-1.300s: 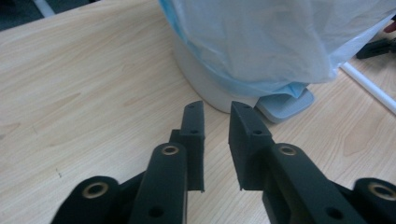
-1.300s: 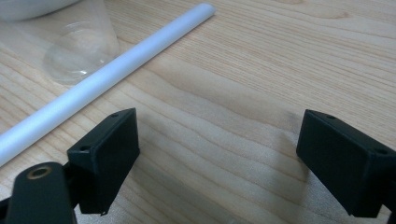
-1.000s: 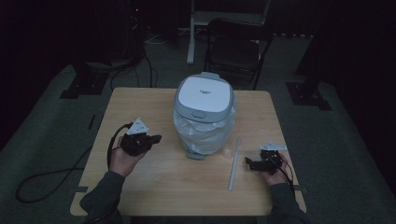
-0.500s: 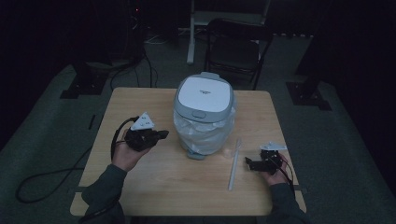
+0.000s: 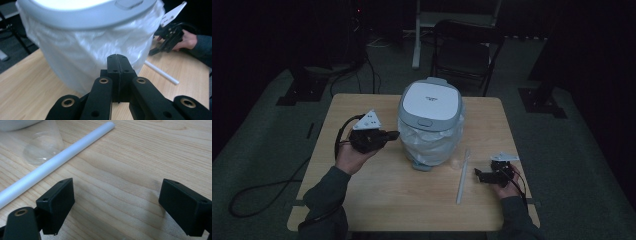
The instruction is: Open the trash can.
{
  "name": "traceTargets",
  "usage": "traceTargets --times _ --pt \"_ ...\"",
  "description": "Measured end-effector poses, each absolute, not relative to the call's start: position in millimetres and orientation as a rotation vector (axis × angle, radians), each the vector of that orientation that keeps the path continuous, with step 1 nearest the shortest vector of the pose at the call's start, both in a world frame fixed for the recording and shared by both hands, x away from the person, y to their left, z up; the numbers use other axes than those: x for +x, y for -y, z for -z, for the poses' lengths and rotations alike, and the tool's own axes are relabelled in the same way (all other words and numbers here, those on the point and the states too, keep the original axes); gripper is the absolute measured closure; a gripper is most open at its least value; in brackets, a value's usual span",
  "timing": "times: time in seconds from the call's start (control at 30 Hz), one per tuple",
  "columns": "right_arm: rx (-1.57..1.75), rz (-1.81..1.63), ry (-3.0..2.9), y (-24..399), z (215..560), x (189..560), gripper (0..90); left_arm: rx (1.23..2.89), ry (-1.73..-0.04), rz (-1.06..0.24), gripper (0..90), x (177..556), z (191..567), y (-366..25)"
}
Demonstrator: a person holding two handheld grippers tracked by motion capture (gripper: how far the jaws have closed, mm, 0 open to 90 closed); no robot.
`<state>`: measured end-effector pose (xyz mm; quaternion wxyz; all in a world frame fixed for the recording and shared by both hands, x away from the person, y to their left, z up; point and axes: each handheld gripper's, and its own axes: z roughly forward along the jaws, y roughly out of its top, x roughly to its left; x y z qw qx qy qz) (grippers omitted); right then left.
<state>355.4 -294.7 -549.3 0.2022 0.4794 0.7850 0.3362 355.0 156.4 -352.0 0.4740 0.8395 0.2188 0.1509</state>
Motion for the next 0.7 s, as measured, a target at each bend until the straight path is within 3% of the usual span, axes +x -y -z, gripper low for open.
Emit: traceTargets --times 0.7 --pt "1.338 -0.939 -2.192 294.7 549.3 355.4 12.2 2.01 -0.427 -0.346 90.0 368.3 319.5 -121.9"
